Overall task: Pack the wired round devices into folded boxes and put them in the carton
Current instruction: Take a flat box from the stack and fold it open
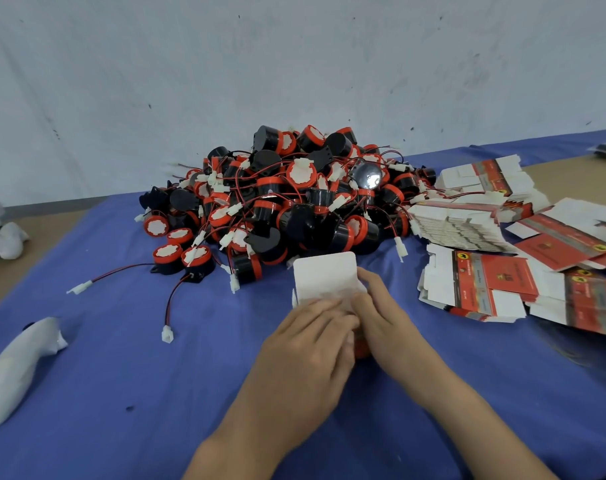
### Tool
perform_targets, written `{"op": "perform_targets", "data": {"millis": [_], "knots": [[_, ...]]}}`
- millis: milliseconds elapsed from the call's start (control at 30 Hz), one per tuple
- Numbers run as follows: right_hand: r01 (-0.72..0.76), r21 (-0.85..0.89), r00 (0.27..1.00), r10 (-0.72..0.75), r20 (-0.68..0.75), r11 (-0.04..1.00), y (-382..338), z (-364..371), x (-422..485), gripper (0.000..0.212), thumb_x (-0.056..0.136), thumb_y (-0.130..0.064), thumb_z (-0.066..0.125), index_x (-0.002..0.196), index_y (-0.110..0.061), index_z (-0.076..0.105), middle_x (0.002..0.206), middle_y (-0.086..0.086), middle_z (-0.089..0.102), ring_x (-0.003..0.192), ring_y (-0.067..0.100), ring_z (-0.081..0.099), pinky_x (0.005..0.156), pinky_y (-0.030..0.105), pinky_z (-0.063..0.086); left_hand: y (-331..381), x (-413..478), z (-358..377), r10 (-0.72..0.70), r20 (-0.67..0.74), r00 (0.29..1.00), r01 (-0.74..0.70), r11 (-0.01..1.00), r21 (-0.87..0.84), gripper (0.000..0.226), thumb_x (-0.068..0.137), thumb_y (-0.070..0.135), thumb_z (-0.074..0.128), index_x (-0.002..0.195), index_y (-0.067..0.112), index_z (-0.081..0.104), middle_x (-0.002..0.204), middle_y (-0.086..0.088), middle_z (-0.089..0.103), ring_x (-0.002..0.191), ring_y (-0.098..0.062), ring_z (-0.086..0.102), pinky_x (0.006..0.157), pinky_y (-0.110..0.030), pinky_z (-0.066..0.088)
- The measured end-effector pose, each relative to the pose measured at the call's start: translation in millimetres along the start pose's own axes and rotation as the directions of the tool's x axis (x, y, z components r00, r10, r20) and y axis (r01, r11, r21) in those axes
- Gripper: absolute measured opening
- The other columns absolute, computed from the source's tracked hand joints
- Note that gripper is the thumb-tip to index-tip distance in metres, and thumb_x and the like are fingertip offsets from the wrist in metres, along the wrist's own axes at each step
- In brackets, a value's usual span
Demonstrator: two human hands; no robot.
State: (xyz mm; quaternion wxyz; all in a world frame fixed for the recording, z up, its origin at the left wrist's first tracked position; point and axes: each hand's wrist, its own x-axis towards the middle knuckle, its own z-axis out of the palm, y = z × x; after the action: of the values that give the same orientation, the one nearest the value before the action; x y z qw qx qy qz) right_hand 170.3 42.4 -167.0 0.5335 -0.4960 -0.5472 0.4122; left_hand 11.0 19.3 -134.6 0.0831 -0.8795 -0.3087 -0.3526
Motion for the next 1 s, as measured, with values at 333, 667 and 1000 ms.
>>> {"op": "perform_targets", "data": {"millis": [333,667,1000], "knots": [[0.028,-0.222,0.987,-0.062,-0.148,0.975,-2,-2,-2,0.034,0.106,-0.021,0.042,0.129,-0.046,0.044,0.107,-0.028,0.064,0.101,-0.007,0.06,0.074,0.015,0.048,-90,-19,-7,-0.78,-0.048,0.624,0.776,0.613,0.148,0.031,0.1,0.018,0.047,0.128,0.017,0.058,0.143,-0.01,0.048,0.136,-0.031,0.037,0.111,-0.046,0.033],[0.134,-0.446,0.953,-0.238,-0.185,0.885,-6,1,0,0.071,0.096,-0.043,0.05,0.157,-0.038,0.013,0.127,-0.027,0.033,0.119,-0.012,0.041,0.084,0.018,0.044,-124,-39,-20,-0.879,0.118,0.462,0.679,0.436,0.591,0.049,0.098,0.008,0.044,0.146,0.014,0.04,0.136,-0.012,0.048,0.125,-0.031,0.043,0.1,-0.036,0.038],[0.212,-0.505,0.883,-0.385,-0.268,0.837,-13,6,-7,0.058,0.099,-0.042,0.042,0.154,-0.032,0.026,0.141,-0.02,0.033,0.138,0.004,0.035,0.092,0.007,0.03,-104,-58,-50,-0.908,0.126,0.398,0.721,0.395,0.569,0.019,0.092,0.008,0.041,0.11,0.014,0.046,0.092,-0.004,0.059,0.092,-0.029,0.053,0.072,-0.034,0.036]]}}
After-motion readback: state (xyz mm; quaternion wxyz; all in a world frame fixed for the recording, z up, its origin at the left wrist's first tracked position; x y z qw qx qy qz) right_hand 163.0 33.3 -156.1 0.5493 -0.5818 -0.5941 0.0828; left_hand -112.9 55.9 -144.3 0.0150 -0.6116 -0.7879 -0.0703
